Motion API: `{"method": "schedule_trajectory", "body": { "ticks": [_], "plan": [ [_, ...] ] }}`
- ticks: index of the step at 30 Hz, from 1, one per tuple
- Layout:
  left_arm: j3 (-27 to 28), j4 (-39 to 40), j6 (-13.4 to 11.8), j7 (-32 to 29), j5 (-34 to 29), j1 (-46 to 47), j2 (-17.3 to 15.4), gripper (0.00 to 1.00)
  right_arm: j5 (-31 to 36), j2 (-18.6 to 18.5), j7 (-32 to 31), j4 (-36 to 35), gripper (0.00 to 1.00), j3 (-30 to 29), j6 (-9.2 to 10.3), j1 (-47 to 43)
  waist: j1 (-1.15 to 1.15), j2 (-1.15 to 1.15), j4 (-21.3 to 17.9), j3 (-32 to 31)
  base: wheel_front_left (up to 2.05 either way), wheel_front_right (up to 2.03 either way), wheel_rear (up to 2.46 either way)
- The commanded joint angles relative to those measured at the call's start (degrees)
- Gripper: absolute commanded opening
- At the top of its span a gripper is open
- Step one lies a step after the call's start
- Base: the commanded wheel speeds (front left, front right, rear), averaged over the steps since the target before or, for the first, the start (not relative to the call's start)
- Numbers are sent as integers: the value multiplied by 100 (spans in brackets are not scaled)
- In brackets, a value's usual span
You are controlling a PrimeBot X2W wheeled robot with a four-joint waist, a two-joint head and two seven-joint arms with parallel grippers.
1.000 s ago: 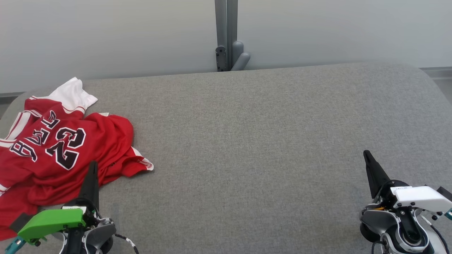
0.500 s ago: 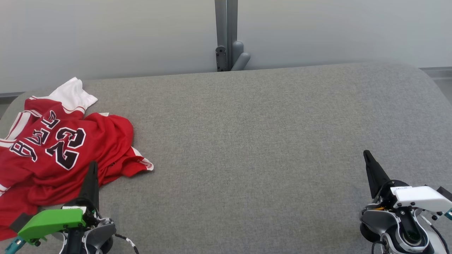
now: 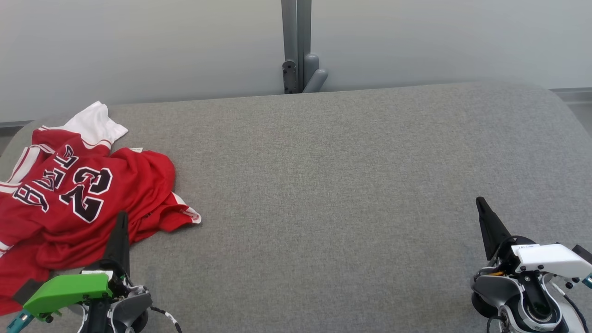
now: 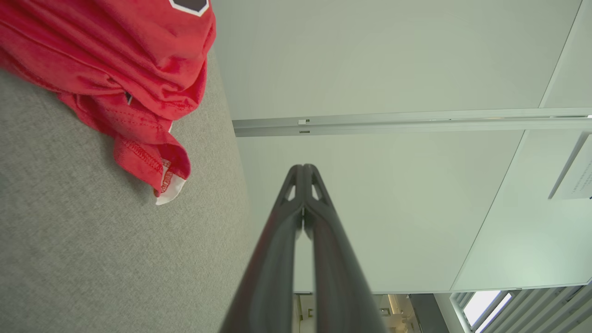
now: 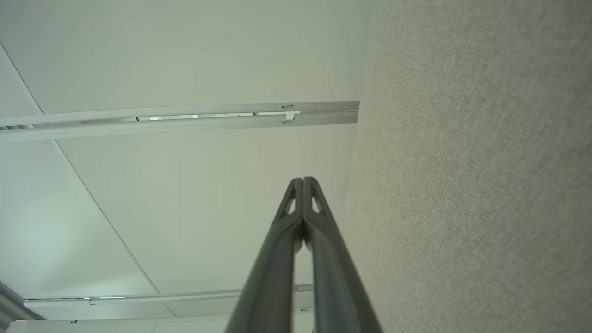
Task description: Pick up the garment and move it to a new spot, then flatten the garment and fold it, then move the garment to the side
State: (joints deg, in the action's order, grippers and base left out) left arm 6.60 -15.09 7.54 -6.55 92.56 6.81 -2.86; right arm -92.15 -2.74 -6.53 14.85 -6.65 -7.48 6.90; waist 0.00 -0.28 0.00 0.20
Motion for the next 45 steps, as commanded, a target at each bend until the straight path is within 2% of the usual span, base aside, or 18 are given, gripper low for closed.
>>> {"method": "schedule_trajectory", "body": {
  "ticks": [1, 15, 16, 23, 28, 36, 45],
  "plan": [
    [-1, 16, -12, -17, -53, 96, -7, 0, -32, -30, -14, 10, 0, 5, -2, 49, 0, 28, 0, 0, 0, 0, 0],
    [-1, 16, -12, -17, -54, 96, -8, 0, -32, -30, -14, 11, 0, 5, -2, 49, 0, 28, 0, 0, 0, 0, 0],
    [0, 0, 0, 0, 0, 0, 1, 100, 0, 0, 0, 0, 100, 0, 0, 0, 0, 0, 0, 0, 0, 0, 0],
    [-124, -59, 1, 110, 47, -139, 24, 100, 55, 29, 133, 62, 100, 121, 1, -133, 0, 1, 3, 1, 0, 0, 0],
    [-278, -23, 0, 255, -15, -189, 11, 100, 326, 25, 278, 16, 100, 205, 1, -177, 0, 2, 4, 1, 0, 0, 0],
    [-513, -48, 0, 468, -465, -202, -67, 100, 1338, 20, 466, -134, 100, 289, 0, -216, 0, 4, 9, 6, 0, 0, 0],
    [-655, -19, -1, 689, -1726, -233, -108, 100, 2824, 14, 686, -458, 100, 369, 0, -303, 0, 6, 17, 16, 0, 0, 0]
  ]
}}
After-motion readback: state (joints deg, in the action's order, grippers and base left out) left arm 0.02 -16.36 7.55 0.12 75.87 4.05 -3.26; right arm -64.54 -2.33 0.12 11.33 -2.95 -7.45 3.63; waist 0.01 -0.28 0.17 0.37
